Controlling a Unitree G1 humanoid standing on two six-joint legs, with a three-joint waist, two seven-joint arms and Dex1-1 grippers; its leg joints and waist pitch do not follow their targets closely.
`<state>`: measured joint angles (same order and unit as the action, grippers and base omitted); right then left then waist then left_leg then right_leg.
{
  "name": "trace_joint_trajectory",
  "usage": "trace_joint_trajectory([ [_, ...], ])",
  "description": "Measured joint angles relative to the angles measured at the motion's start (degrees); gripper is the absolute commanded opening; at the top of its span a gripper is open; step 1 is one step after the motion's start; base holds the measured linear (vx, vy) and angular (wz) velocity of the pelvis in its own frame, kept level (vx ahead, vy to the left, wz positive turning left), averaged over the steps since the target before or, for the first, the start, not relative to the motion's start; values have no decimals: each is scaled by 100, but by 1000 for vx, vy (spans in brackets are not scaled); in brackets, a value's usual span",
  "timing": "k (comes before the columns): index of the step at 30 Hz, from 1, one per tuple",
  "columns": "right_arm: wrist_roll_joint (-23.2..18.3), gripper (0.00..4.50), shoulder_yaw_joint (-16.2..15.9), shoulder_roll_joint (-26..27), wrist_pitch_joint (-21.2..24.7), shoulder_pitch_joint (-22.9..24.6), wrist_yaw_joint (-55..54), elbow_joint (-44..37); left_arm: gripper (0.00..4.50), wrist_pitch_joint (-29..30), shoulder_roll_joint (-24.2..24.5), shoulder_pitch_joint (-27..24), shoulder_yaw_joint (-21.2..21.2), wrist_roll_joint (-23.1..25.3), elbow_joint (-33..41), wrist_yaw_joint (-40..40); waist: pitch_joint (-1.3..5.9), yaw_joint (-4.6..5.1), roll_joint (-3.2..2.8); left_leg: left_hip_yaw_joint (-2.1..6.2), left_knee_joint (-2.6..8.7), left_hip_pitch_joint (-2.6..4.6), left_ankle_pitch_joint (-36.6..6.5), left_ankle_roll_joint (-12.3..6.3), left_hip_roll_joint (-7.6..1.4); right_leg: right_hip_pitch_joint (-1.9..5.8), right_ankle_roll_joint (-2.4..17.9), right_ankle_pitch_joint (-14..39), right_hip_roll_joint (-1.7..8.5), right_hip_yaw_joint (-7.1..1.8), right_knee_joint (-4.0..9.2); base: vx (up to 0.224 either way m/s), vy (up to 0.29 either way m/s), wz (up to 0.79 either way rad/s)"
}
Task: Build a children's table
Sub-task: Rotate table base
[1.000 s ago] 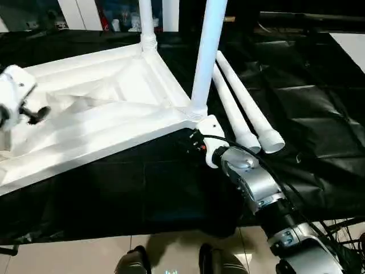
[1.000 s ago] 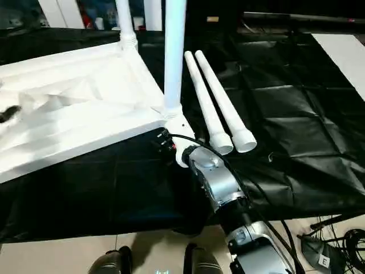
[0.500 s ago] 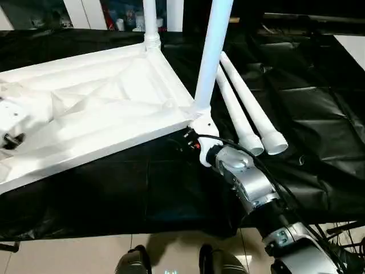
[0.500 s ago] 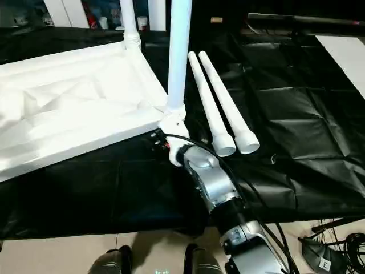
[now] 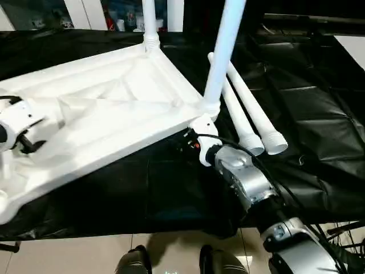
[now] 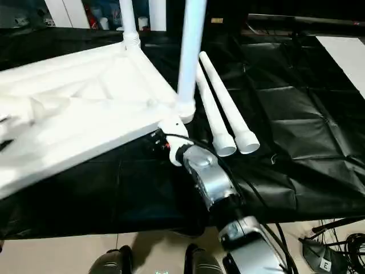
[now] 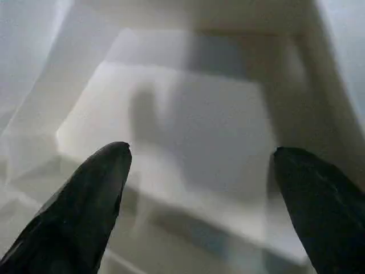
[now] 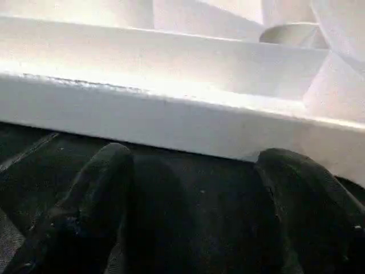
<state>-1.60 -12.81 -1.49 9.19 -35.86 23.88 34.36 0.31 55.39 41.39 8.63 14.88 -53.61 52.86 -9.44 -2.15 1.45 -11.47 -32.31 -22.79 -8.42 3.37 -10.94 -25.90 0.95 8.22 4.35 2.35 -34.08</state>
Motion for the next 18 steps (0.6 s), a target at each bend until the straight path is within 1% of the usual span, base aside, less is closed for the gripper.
trace_joint_trajectory([
  [1, 0, 386, 1, 16, -21, -3, 4, 18, 446, 31, 61, -128, -9, -114, 174, 301, 0, 14, 0, -3, 3, 2, -1, 0, 0, 0, 0, 0, 0, -3, 2, 0, 0, 0],
  [4, 0, 386, 3, 27, -67, -33, 10, 69, 446, 112, 111, -383, -27, -350, 593, 839, 0, 24, 0, -7, 9, 10, 0, 0, 0, 0, 0, 1, 0, -4, 0, 0, 0, 0],
  [7, 2, 386, 24, 30, -96, -64, 19, 158, 446, 298, 168, -749, -107, -635, 1100, 1295, 0, 45, 1, -14, 14, 24, 0, 0, -1, 3, 0, 1, -1, -10, -2, 0, 0, 0],
  [9, 4, 386, 56, 30, -103, -74, 33, 218, 446, 374, 168, -903, -147, -777, 1340, 1478, 0, 46, 1, -15, 14, 28, 0, 1, -2, 5, 0, 1, -1, -11, -4, 0, 0, 0],
  [13, 11, 386, 125, 12, -110, -83, 38, 259, 446, 622, 129, -1320, -218, -1188, 2044, 1908, 1, 51, 4, -20, 14, 30, 0, 1, -1, 5, 0, 1, -1, -16, -4, 0, 0, 0],
  [16, 12, 386, 143, 19, -147, -88, 47, 290, 446, 871, -42, -1527, -218, -1444, 2542, 2097, 0, 45, 9, -21, 15, 31, 0, 1, -3, 5, 0, 1, -2, -15, -6, 0, 0, 0],
  [18, 12, 386, 130, 52, -210, -92, 61, 308, 446, 1017, -160, -1606, -217, -1534, 2834, 2101, -2, 43, 12, -21, 14, 31, 1, 1, -4, 5, 0, 1, -3, -15, -7, 0, 0, 0],
])
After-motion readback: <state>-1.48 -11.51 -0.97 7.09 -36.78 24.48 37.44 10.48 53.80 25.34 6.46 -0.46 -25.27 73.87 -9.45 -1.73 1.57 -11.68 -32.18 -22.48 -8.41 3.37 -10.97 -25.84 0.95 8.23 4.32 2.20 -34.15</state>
